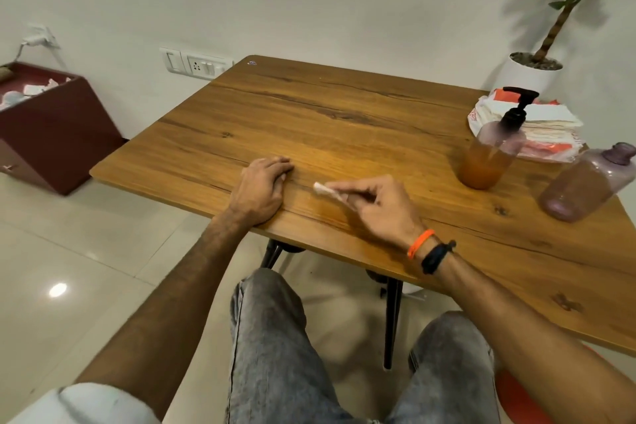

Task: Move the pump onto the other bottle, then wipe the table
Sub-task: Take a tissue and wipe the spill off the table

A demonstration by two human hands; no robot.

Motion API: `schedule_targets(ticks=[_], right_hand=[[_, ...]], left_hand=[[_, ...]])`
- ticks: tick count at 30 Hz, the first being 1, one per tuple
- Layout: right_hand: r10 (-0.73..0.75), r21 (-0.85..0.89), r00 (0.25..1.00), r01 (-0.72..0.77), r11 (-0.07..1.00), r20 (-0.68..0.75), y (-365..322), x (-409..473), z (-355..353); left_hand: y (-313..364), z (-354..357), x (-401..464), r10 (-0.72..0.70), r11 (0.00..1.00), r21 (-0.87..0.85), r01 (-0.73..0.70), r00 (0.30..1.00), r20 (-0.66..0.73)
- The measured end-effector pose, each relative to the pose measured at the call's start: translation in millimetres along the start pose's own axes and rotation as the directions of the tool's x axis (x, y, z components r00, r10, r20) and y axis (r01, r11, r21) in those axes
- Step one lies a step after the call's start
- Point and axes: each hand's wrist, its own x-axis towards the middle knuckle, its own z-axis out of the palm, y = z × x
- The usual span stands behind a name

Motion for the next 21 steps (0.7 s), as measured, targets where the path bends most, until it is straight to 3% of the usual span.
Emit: schedule_targets(ticks=[1,3,7,9,14,16,18,21], right_hand=[[0.055,0.028,0.991,-0.052,0.998,-0.119,4.7,13.3,-4.8],[0.082,-0.088,0.965,-0.107,0.99,-0.248,12.8,37.7,-12.0],[0.031,-0.367,0.997,-0.056,0.928,-0.072,23.4,57.2,-3.7],[-0.023,-0.426,1.0,0.026,0.904,0.012,19.4,49.3,9.9],[-0.225,-0.276,0.949,0.282,0.919,0.22,-5.8,-1.0,28.7],[-0.261,-0.16,0.914,0.321,0.934,0.312,-9.3,-19.5,24.5],[-0.183,-0.001,0.932,0.193,0.981,0.313,-7.6,-20.7,13.5],[0.024,0.149,0.999,-0.031,0.988,0.046,4.2,8.8,-2.8]], left_hand=[[-0.9,-0.2,-0.1,0.005,1.0,-0.002,-0.005,1.0,0.002],[-0.9,0.5,-0.7,0.009,1.0,0.003,-0.009,1.0,-0.007],[-0.8,1.0,-2.1,0.001,1.0,0.014,-0.001,1.0,-0.011],[-1.6,0.8,-2.0,-0.006,1.0,0.007,0.006,1.0,-0.016],[-2.4,2.6,-2.5,-0.031,1.0,-0.006,0.031,0.999,-0.019],[-3.5,2.9,-2.7,-0.033,0.999,-0.021,0.032,0.999,-0.017],[-4.6,2.6,-2.7,-0.028,0.999,-0.029,0.028,1.0,-0.013],[-5.1,2.5,-3.0,-0.025,0.999,-0.038,0.025,1.0,-0.014]])
